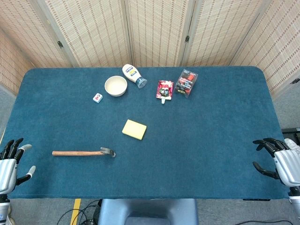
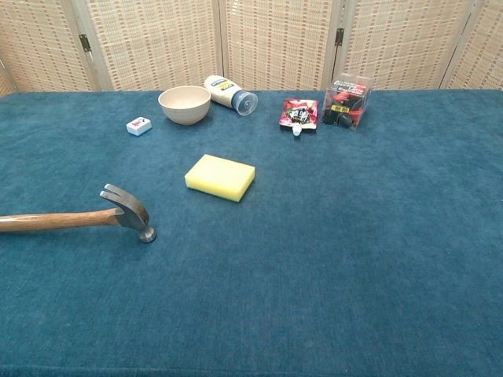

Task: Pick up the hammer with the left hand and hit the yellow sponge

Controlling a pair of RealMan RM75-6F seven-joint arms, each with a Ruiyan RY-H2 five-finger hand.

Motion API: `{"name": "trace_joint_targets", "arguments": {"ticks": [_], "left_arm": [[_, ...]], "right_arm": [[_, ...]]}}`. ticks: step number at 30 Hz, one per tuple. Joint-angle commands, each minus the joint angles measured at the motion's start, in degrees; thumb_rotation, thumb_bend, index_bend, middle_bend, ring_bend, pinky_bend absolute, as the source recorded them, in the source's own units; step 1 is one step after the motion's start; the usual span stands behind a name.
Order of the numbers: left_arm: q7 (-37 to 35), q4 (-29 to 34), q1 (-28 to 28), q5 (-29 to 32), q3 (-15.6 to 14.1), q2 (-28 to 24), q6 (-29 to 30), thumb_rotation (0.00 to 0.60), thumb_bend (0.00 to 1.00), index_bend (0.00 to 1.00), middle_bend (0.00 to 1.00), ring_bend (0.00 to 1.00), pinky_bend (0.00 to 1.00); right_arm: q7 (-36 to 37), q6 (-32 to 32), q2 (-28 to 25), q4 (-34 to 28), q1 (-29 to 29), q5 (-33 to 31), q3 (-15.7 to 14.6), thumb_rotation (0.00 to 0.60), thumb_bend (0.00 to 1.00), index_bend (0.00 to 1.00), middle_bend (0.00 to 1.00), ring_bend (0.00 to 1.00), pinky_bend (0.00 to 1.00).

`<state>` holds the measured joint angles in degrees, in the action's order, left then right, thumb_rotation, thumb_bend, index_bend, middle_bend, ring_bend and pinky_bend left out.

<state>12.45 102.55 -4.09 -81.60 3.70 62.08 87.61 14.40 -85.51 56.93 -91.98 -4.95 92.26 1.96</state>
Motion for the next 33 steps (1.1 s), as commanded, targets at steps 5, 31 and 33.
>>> {"name": "trace_joint_targets", "arguments": {"ticks": [5,31,33], "left_arm": [[-0.3,-0.3,-0.4,-0.9,-0.1,0.5,-0.4,0.6,0.31,0.27,0.14,0.09,0.26],[8.3,0.3,-15.9,5.0,1.5,9.1,-23.0,0.6,0.31,0.19,0.18,0.09,0.26],[9.2,-0.8,-16.9,6.6,1.8,10.7,-24.1,0.6,0.31,0.19,0.18,0.09,0.26]], "right_arm": [[0.0,-0.5,-0.1,-0.1,0.1,-0.3,0.1,0.6,0.16,0.31,0.45,0.24,0.27],[2.2,-3.8,-0.5,1.5,2.4,-0.5,-0.3,0.6,0.16,0.31,0.45,0.24,0.27],[2.2,-3.8,-0.6,1.5,2.4,-0.5,-0.3,0.6,0.16,0.31,0.45,0.24,0.27]]}}
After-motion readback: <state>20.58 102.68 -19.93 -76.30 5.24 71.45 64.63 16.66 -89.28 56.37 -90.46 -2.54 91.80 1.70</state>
